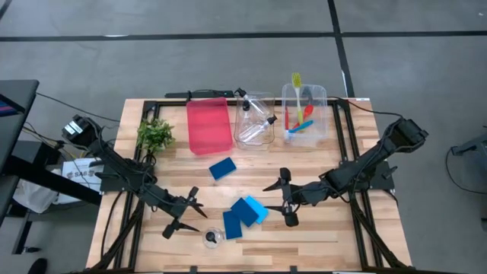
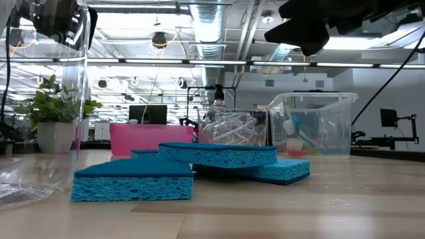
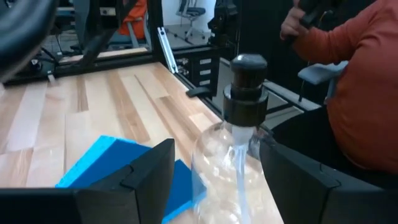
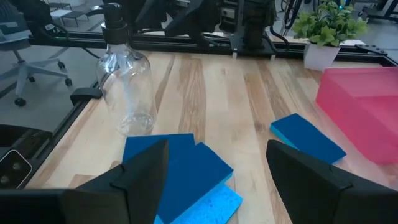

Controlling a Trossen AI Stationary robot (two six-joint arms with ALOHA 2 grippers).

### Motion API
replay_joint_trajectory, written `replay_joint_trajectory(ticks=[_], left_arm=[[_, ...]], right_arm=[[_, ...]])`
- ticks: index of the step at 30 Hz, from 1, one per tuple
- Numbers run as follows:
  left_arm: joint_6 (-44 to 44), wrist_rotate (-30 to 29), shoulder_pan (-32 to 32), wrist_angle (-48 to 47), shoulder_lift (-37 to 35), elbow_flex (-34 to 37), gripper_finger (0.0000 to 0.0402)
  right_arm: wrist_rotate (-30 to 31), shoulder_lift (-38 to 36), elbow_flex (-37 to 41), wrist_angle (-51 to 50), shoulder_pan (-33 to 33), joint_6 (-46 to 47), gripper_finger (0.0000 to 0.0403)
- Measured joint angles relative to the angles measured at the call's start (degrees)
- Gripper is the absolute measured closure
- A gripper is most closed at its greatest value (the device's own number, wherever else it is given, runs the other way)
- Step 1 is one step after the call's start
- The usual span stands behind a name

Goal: Pick & Place Kitchen Sink Supplies
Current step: Put the soap dispenser into the left transparent bin

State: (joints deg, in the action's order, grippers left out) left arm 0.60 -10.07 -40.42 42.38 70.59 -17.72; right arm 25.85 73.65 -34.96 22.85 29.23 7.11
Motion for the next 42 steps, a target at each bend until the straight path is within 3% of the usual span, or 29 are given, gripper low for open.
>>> replay_joint_trajectory(ticks=[7, 14, 21, 42], left_arm=[[1.7, -4.7, 0.0, 0.7, 0.2, -1.3, 0.0161], [1.8, -4.9, 0.0, 0.7, 0.7, -1.5, 0.0129], [1.8, -2.2, 0.0, 2.4, 4.2, -1.5, 0.0105], [2.7, 2.5, -0.4, 5.7, 11.0, -6.2, 0.0105]], right_arm=[[0.0, 0.0, 0.0, 0.0, 0.0, -0.1, 0.0138], [0.2, 0.0, 0.0, 0.0, 0.0, -0.1, 0.0138], [0.2, 0.0, 0.0, -0.1, 0.0, -0.1, 0.0138], [0.2, 0.0, 0.0, 0.0, 0.0, 0.1, 0.0138]])
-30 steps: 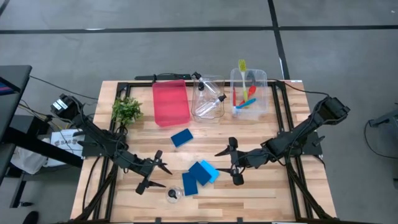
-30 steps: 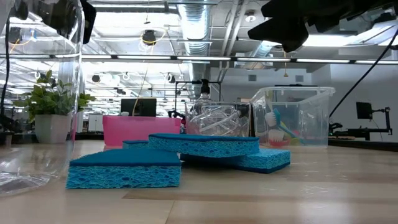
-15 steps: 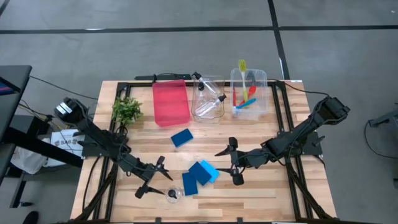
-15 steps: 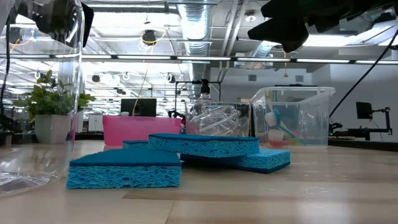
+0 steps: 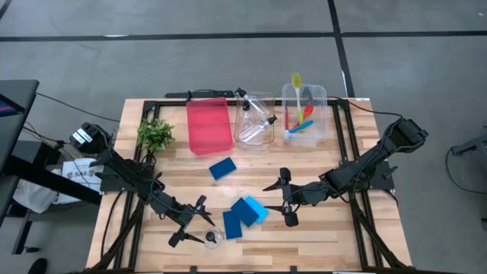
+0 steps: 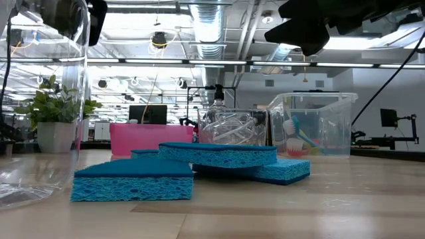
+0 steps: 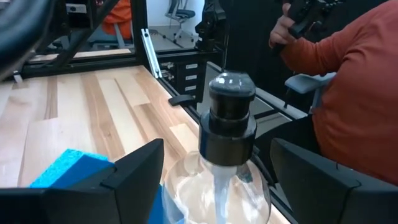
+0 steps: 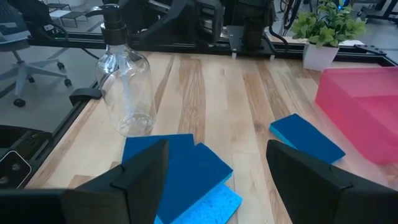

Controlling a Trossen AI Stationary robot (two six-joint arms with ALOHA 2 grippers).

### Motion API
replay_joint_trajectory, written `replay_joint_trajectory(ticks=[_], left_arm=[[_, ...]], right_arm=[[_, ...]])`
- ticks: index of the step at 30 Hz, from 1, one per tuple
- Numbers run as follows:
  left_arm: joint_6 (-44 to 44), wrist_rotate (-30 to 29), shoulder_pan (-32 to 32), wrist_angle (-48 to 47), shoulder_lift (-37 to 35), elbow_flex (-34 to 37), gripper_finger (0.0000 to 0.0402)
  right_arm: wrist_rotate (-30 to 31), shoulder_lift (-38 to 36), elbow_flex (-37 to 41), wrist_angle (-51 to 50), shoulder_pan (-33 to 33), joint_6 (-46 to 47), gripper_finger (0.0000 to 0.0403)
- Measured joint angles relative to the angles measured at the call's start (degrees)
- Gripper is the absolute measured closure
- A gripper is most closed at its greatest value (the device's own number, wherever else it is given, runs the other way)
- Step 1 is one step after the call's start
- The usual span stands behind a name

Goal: Pick & Place Kitchen Sink Supplies
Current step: Put the soap dispenser into the left transparent bin

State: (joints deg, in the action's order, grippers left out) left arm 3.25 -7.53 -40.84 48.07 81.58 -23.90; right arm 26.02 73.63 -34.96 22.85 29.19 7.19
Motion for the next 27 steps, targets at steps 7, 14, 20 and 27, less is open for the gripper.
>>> replay_joint_trajectory(ticks=[7, 14, 20, 27], left_arm=[[-0.3, 2.4, 1.9, 0.1, 0.3, -1.3, 0.0105], [-0.4, 7.0, 3.9, 0.0, 2.6, -3.4, 0.0105], [-2.2, 9.9, 4.7, 0.0, 3.7, -5.2, 0.0105], [-2.9, 10.2, 4.6, 0.0, 3.7, -5.3, 0.0115]], right_arm=[[0.0, 0.0, 0.0, 0.0, 0.0, 0.4, 0.0138], [0.0, 0.0, 0.0, 0.0, 0.0, 0.4, 0.0138], [0.0, 0.0, 0.0, 0.0, 0.0, 0.4, 0.0138], [0.0, 0.0, 0.0, 0.0, 0.0, 0.4, 0.0138]])
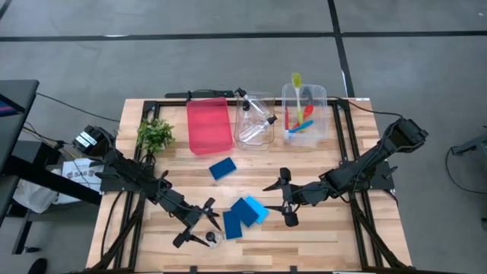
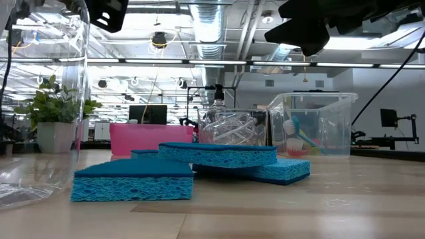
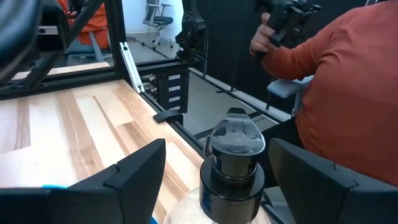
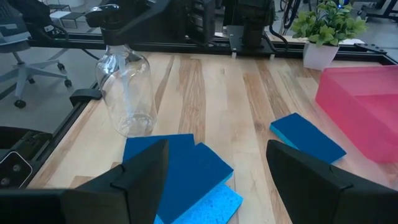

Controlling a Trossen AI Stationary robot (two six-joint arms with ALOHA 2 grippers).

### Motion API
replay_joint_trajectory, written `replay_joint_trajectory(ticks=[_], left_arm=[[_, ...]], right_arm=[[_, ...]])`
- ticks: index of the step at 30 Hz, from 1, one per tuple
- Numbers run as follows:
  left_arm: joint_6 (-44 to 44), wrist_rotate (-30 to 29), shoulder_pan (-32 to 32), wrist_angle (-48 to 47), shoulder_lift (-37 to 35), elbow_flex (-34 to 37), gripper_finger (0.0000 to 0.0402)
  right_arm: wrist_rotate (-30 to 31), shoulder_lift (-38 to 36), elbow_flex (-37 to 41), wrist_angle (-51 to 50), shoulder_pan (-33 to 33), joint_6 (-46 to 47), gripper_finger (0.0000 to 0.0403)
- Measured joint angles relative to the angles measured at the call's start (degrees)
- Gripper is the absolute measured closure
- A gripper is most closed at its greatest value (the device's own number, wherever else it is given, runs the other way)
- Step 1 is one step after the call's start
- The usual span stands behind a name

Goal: Pick & Place Kitchen Sink Supplies
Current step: Put the soap dispenser into the left transparent bin

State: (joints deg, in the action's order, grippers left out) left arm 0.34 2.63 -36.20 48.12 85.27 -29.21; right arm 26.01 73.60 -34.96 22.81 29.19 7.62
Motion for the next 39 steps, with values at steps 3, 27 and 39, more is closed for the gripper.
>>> replay_joint_trajectory(ticks=[3, 27, 39], left_arm=[[0.0, 0.5, 0.0, 0.2, 0.0, 0.0, 0.013], [-0.1, 3.1, 0.0, 1.1, -3.1, 0.0, 0.0271], [-0.1, 3.0, 0.0, 0.8, -3.1, 0.0, 0.0283]], right_arm=[[0.0, 0.0, 0.0, 0.0, 0.0, 0.0, 0.0138], [0.0, 0.0, 0.0, 0.0, 0.0, 1.5, 0.0138], [0.0, 0.0, 0.0, 0.0, 0.0, 1.5, 0.0138]])
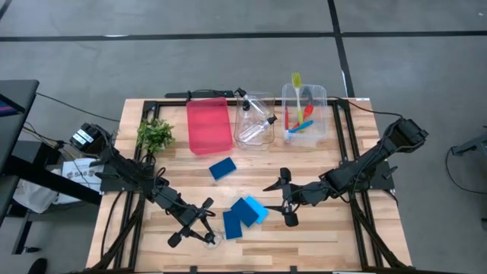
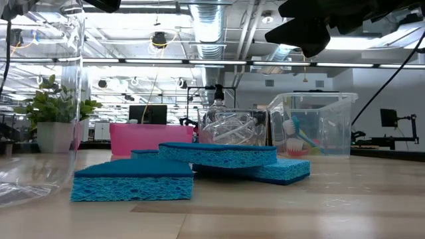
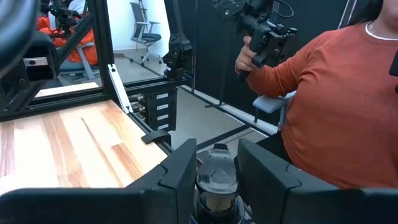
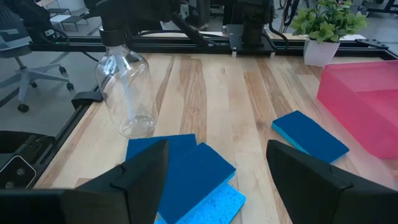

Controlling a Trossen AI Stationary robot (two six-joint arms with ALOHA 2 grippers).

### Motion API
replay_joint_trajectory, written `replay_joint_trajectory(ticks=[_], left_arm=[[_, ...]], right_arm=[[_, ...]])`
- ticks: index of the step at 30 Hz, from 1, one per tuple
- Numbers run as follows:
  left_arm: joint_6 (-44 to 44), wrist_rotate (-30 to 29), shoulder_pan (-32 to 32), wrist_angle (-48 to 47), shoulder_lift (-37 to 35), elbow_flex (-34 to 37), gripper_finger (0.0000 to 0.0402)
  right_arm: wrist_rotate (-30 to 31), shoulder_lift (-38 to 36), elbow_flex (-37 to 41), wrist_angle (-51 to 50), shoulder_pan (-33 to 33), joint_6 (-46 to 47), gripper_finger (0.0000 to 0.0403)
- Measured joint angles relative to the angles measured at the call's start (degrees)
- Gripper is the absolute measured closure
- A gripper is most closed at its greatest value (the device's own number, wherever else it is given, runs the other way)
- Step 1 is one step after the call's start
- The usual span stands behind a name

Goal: Pick & Place Kitchen Sink Supplies
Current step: Put the soap dispenser into the left transparent bin

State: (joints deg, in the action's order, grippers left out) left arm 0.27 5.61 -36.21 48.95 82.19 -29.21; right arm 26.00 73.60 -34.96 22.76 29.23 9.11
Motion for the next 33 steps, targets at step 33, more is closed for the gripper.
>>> replay_joint_trajectory(ticks=[33], left_arm=[[0.6, -2.6, 0.0, -3.0, 0.0, 0.0, 0.0187]], right_arm=[[0.0, 0.0, 0.0, 0.0, 0.0, 0.0, 0.0138]])
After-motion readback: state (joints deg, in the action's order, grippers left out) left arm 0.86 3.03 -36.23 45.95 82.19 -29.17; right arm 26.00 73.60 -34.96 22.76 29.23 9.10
